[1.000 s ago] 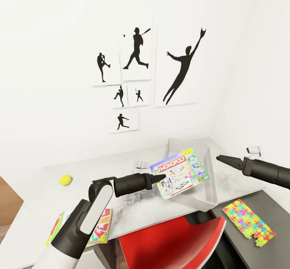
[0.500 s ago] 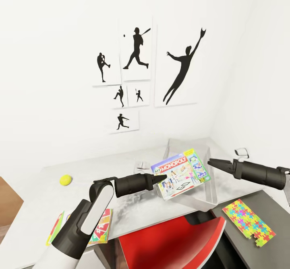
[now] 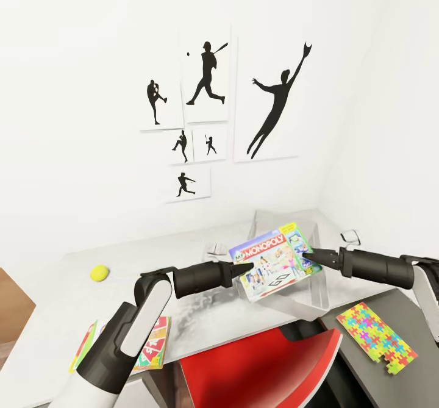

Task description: Put all the toys in the child's room - the three board games (two on the bed and one on the table), the two jigsaw puzzles on the table, and the tennis ball on the table - inside the toy box on the table in the child's room.

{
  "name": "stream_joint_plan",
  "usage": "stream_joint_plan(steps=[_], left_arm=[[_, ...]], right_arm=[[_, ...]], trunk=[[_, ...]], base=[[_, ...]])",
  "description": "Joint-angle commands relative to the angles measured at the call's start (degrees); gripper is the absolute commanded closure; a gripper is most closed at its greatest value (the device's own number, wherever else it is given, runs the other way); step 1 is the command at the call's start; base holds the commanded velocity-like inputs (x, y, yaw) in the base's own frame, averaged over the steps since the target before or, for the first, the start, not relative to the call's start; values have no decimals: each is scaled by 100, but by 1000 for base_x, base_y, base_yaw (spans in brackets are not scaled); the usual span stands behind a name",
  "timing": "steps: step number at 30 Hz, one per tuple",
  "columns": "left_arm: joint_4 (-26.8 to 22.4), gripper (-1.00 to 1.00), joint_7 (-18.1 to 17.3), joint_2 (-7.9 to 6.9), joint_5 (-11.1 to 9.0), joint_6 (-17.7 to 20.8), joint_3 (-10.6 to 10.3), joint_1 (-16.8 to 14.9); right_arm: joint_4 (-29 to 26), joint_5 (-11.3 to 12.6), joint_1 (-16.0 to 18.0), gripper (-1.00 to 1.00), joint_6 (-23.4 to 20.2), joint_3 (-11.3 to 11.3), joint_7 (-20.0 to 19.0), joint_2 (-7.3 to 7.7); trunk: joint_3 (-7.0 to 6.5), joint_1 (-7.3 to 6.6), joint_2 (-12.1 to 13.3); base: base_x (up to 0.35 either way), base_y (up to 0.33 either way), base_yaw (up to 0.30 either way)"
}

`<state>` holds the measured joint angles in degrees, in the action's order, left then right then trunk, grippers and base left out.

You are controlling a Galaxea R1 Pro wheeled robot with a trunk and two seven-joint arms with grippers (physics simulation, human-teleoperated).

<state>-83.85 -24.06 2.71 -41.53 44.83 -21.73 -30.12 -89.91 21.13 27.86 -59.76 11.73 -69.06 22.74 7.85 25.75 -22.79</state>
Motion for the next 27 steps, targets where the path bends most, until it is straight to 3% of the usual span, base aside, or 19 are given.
stream_joint_plan(steps=[1,27], left_arm=[[-14,100,-6,2,-13,35,5,-5],[-129,100,-94,-24,-13,34,-118,6]], right_arm=[[16,-4,7,-100,-24,-12,-18,2],[87,-3,9,-100,-24,10,6,52]], trunk=[[12,3,-13],[12,3,-13]], base=[[0,0,0],[0,0,0]])
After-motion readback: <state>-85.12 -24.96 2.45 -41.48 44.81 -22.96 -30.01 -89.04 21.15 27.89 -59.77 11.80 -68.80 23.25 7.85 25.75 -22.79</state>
